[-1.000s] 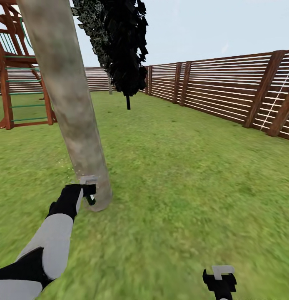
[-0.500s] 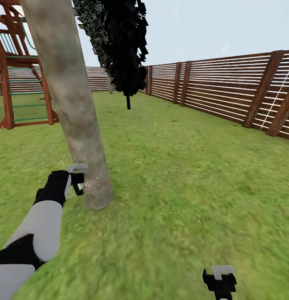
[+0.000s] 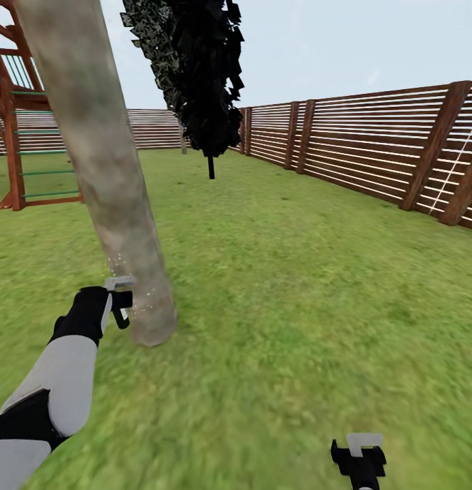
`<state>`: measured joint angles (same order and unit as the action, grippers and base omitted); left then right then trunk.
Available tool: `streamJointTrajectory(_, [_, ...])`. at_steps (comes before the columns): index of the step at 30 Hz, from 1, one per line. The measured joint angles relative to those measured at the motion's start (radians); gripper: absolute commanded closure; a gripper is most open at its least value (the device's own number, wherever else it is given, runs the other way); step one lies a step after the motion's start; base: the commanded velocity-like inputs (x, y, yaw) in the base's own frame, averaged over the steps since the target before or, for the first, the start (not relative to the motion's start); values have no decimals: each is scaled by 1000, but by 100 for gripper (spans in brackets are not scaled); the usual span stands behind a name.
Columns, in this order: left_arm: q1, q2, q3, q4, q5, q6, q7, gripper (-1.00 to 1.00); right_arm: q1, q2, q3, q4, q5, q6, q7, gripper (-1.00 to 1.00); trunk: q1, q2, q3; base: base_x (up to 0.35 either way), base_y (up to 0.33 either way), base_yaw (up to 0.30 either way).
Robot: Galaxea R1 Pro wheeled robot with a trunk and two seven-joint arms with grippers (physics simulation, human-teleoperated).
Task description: In the garden, pick up the pesticide atomizer on the floor and spray pesticide onto both trees until each tree trunk is fully covered.
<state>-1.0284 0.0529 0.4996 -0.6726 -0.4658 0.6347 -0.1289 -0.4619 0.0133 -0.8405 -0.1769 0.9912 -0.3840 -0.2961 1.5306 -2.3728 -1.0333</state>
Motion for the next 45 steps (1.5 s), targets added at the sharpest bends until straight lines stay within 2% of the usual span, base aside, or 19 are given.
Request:
streamJointTrajectory(9, [0, 2, 6, 2, 2, 0, 1, 100, 0, 0, 1, 0, 0, 0, 0, -100, 0, 0, 0, 44, -268, 94])
streamJointTrajectory(12, [31, 2, 7, -2, 4, -1, 2, 100, 0, 1, 1, 0, 0, 0, 0, -100, 0, 0, 0, 47, -269, 272])
streamJointTrajectory(15, [39, 2, 7, -1, 6, -1, 2, 100, 0, 0, 1, 1, 0, 0, 0, -100, 0, 0, 0, 106, -269, 209])
streamJointTrajectory(29, [43, 3, 9, 2, 4, -2, 3, 100, 1, 0, 1, 0, 0, 0, 0, -100, 0, 0, 0, 194, -216, 15])
streamJointTrajectory(36, [63, 13, 10, 1, 3, -1, 4, 100, 0, 0, 1, 1, 0, 0, 0, -100, 0, 0, 0, 15, -271, 258])
streamJointTrajectory(38, [85, 14, 10, 1, 1, -2, 17, 100, 0, 0, 1, 1, 0, 0, 0, -100, 0, 0, 0, 118, -268, 273])
streamJointTrajectory(41, [97, 13, 10, 1, 2, -7, 73, 100, 1, 0, 1, 1, 0, 0, 0, -100, 0, 0, 0, 214, -207, 91])
streamJointTrajectory(45, [98, 2, 11, -5, 6, -6, 83, 100, 0, 0, 1, 1, 0, 0, 0, -100, 0, 0, 0, 276, -159, 5])
